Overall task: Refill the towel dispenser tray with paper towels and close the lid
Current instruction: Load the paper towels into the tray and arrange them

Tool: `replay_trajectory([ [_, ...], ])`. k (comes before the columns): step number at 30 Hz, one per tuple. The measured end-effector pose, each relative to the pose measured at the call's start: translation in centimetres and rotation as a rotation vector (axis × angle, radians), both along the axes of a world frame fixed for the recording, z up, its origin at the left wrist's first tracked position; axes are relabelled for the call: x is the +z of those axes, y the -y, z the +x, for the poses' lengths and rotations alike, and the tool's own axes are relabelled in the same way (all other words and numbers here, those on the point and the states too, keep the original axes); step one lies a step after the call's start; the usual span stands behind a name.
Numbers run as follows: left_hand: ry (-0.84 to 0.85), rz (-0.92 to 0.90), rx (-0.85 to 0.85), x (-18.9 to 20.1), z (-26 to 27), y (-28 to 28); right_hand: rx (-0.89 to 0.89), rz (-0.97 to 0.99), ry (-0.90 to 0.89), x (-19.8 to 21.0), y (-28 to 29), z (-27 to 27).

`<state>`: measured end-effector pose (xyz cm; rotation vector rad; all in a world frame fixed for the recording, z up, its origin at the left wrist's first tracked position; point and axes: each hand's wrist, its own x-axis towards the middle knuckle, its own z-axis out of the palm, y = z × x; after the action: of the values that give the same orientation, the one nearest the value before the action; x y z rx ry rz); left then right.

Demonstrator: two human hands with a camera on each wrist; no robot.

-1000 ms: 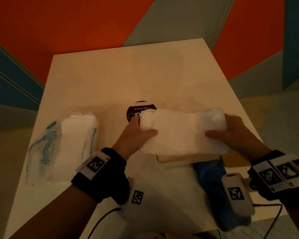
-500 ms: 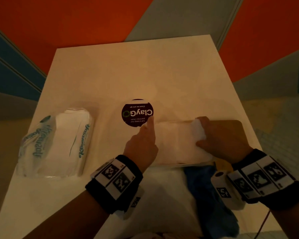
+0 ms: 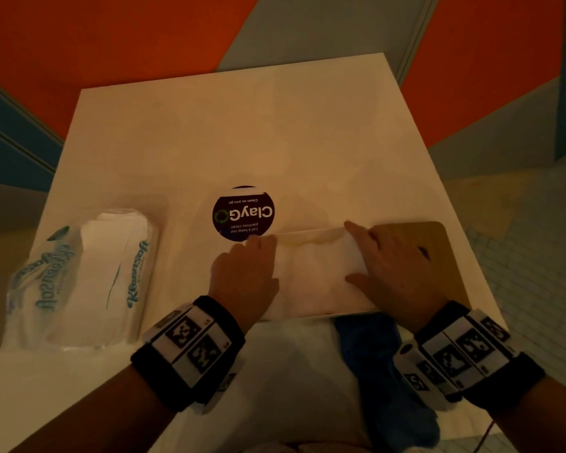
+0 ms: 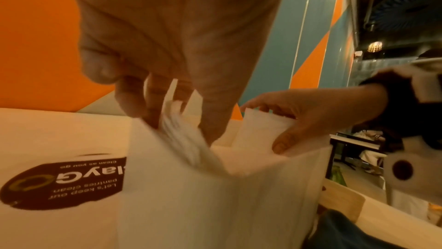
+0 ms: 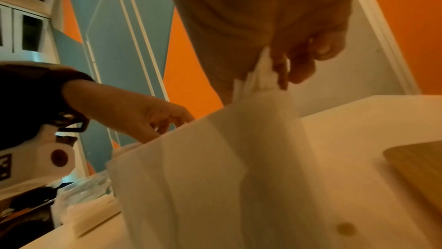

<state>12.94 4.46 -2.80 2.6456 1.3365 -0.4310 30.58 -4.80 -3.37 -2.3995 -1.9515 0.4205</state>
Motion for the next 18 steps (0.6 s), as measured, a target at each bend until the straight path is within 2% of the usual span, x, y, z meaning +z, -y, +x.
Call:
replay_trajectory([
  [3, 0.095, 0.118, -0.143, 1.9, -1.0, -0.2, 0.032, 0.246, 0.035, 0.4, 1.3, 1.2],
  [6, 0.241, 0.157, -0.469, 2.1, -1.6, -0.1, 0.228, 0.344, 0.067, 1.0, 2.4, 2.4],
  [8, 0.192, -0.019, -0.627, 2.0, -0.9, 0.4, 0.393, 0.303, 0.127, 0.9, 2.6, 2.8],
  [12, -0.088, -0.258, -0.699, -0.5, 0.3, 0.5, 0.606, 0.097, 0.295, -0.1, 1.7, 2.5],
  [18, -0.199, -0.193, -0.743, -1.8, 0.1, -0.1, 0.563, -0.023, 0.285, -0.6, 1.1, 1.2],
])
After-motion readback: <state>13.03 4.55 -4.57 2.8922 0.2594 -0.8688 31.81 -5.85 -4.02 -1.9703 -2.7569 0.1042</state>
